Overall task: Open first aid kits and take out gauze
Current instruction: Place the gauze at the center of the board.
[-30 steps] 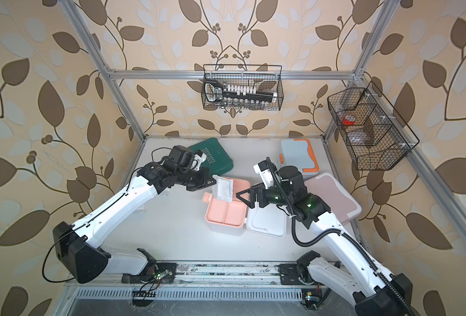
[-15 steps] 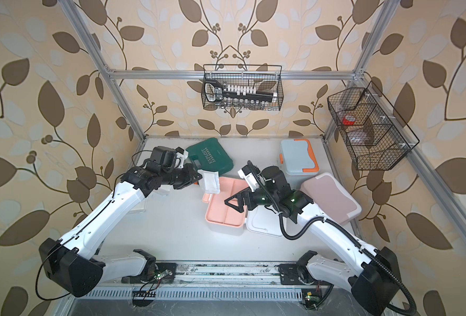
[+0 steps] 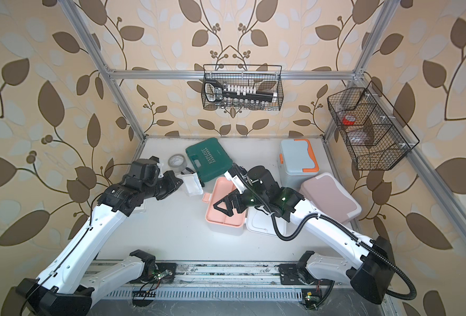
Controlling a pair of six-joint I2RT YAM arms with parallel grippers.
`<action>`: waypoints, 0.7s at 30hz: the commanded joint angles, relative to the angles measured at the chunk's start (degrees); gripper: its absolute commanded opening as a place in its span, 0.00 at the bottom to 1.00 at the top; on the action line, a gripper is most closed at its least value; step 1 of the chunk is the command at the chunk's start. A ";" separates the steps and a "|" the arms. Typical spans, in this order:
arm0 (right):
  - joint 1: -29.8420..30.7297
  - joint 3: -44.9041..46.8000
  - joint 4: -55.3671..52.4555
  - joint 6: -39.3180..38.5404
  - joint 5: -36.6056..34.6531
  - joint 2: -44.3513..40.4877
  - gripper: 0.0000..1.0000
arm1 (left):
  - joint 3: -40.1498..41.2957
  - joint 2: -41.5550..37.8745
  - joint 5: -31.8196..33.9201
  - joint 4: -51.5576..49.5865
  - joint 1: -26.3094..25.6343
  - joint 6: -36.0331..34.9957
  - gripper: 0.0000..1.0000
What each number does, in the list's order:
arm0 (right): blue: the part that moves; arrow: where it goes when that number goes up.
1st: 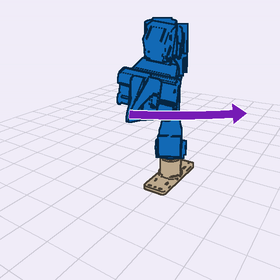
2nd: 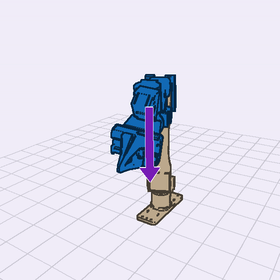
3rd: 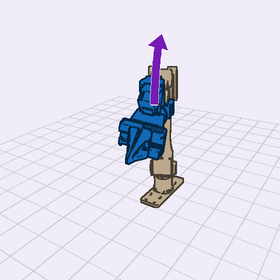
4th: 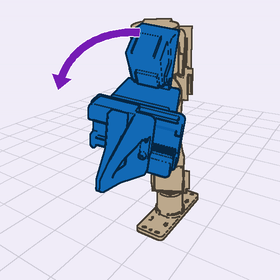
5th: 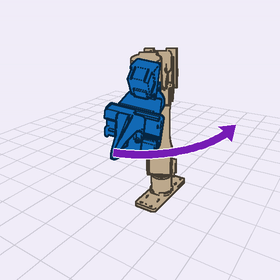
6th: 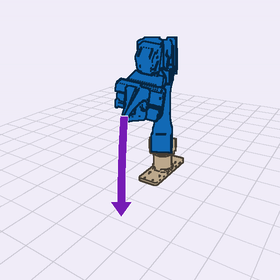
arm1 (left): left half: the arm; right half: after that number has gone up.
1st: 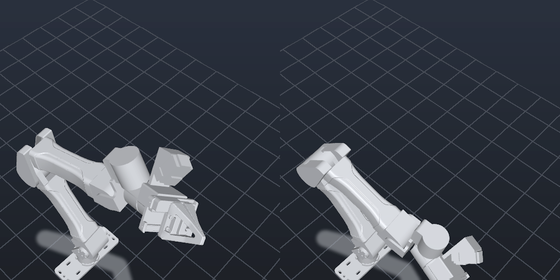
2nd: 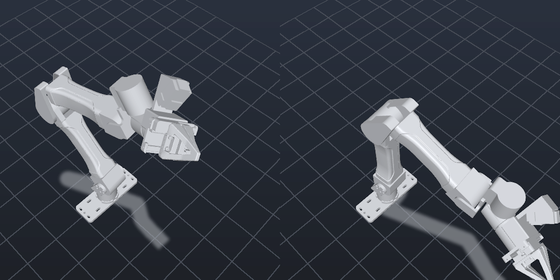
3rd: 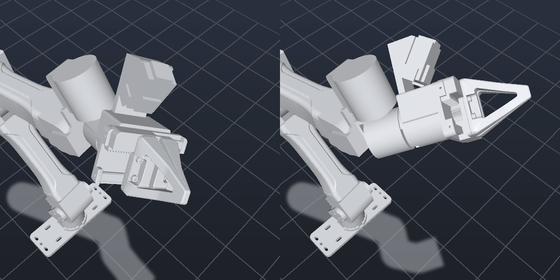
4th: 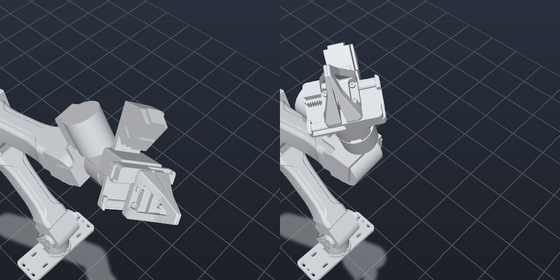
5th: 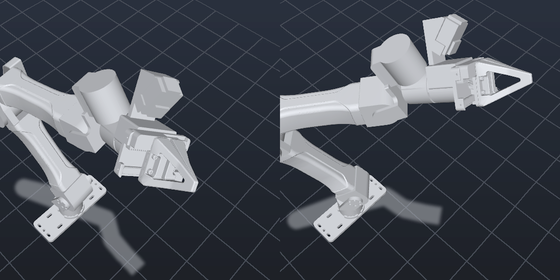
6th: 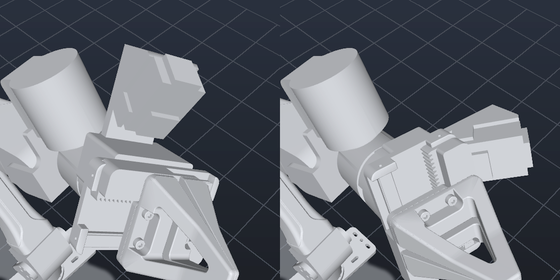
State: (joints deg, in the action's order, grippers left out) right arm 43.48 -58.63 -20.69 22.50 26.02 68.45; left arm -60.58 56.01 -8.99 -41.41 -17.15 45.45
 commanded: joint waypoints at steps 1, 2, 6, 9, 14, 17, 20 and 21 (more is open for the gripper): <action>0.36 -2.67 -3.37 1.69 -4.02 -0.20 0.99 | 1.02 -2.64 6.85 -4.07 0.51 3.15 0.00; 0.42 -3.06 -4.23 2.15 -5.19 -0.14 1.00 | 1.39 -3.40 8.40 -5.05 0.53 5.74 0.00; 0.37 -4.56 -6.59 3.31 -6.75 0.63 0.99 | 2.64 -5.36 14.87 -8.87 0.49 11.64 0.00; 0.32 -4.22 -6.48 4.24 -7.16 0.81 0.99 | 2.92 -5.22 20.18 -13.28 0.49 16.93 0.00; 0.35 -4.16 -6.69 5.55 -7.56 1.25 1.00 | 4.09 -5.27 28.54 -18.35 0.53 23.13 0.00; 0.37 -4.11 -6.72 6.10 -7.73 1.34 1.00 | 5.47 -5.25 31.90 -18.28 0.62 24.93 0.00; 0.33 -4.10 -6.79 6.40 -7.74 1.48 1.00 | 6.91 -4.07 35.11 -17.45 1.72 25.65 0.00; 0.34 -4.04 -6.83 6.53 -7.74 1.52 0.99 | 7.25 -3.37 35.14 -16.96 2.43 25.65 0.00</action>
State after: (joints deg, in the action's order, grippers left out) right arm 43.55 -61.41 -26.72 28.10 19.18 69.49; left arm -54.15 51.48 20.38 -57.69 -16.25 68.66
